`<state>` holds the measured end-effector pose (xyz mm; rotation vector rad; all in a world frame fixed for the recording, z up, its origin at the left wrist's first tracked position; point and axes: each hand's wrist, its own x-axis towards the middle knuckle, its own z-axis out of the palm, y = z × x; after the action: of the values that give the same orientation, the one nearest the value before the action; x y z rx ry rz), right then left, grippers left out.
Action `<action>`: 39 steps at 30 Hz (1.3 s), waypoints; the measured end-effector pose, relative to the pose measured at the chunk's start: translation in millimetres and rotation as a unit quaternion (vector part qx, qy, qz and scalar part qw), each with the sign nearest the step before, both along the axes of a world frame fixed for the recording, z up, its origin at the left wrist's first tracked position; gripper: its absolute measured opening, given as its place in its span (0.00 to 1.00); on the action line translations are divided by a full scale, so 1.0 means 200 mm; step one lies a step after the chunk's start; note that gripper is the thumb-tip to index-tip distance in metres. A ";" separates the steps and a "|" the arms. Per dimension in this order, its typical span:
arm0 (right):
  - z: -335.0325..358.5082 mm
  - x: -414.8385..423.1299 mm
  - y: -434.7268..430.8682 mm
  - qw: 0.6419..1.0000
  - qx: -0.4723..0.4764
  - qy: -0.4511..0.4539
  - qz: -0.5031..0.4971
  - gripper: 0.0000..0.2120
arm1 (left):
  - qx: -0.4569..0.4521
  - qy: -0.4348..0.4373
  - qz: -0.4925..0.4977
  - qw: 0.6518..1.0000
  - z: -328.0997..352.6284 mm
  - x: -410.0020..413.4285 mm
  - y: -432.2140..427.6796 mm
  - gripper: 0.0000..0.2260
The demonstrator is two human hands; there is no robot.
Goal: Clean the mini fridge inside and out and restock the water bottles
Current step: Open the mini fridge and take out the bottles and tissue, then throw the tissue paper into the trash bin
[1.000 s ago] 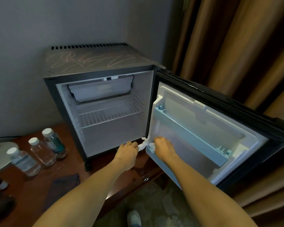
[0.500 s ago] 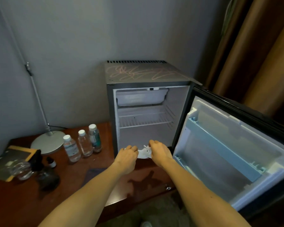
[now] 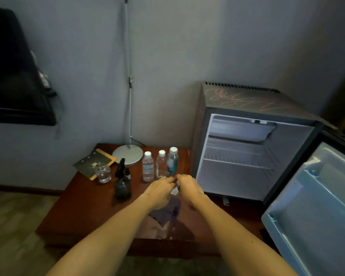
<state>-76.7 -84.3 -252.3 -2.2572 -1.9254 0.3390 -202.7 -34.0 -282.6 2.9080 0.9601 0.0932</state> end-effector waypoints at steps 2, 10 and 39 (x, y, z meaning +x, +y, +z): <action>0.00 -0.11 0.04 1.000 0.000 -0.001 0.022 0.13 | -0.004 -0.003 0.019 1.000 0.00 -0.12 0.01 0.24; 0.01 -0.49 0.15 0.993 -0.001 -0.023 0.118 0.13 | -0.005 -0.009 0.111 0.994 0.02 -0.54 -0.01 0.21; -0.37 -1.56 0.21 0.884 -0.065 -0.027 0.462 0.11 | -0.101 -0.033 0.511 0.853 -0.28 -1.61 -0.56 0.12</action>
<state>-388.2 -42.6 -325.8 -1.2237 -2.9573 0.5113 -524.3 -145.5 -337.9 1.8775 2.1967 0.1330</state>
